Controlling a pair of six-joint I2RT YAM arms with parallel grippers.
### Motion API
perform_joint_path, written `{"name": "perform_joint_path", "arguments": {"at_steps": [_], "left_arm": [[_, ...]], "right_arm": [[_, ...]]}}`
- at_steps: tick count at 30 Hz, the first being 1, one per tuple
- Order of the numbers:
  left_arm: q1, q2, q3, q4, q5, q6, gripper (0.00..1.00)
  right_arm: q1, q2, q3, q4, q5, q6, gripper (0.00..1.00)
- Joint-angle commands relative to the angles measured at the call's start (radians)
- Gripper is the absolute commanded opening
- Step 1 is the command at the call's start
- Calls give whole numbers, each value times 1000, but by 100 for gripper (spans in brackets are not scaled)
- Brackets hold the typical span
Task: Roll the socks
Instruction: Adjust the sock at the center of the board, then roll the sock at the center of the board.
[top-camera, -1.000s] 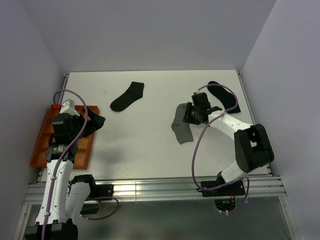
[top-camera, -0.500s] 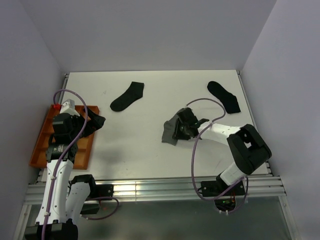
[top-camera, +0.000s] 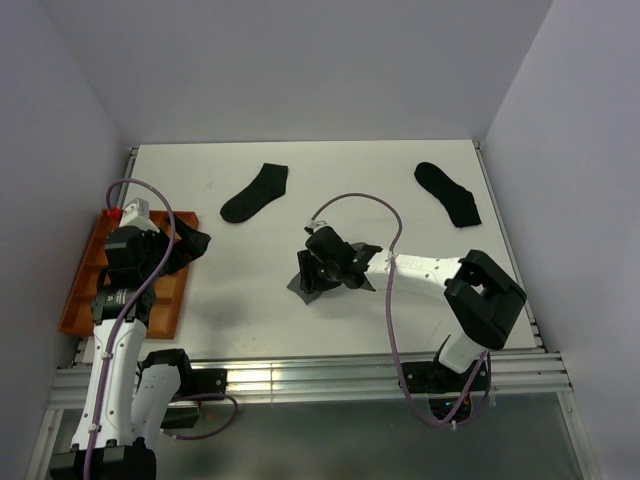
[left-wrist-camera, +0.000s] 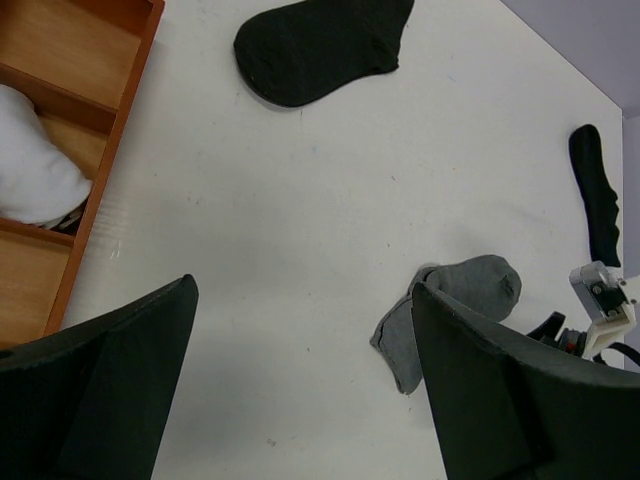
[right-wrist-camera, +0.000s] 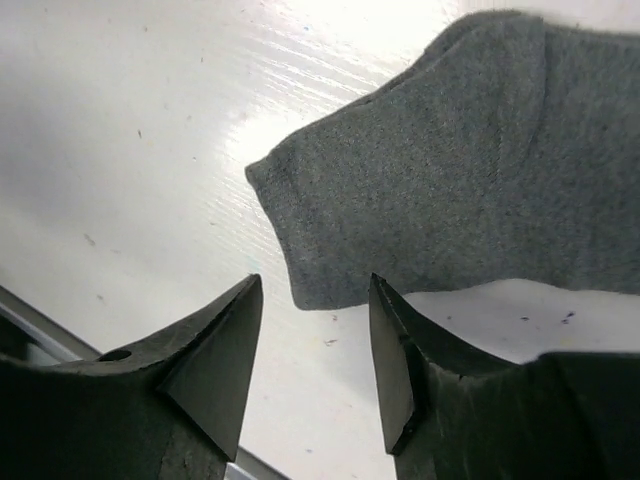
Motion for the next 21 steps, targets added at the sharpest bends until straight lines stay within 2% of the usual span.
{"name": "perform_joint_path", "arguments": {"at_steps": [1, 9, 21], "left_arm": [[4, 4, -3, 36, 17, 22, 94], [11, 12, -1, 29, 11, 19, 95], [11, 32, -3, 32, 16, 18, 94]], "right_arm": [[44, -50, 15, -12, 99, -183, 56], [155, 20, 52, -4, 193, -340, 59], [218, 177, 89, 1, 365, -383, 55]]}}
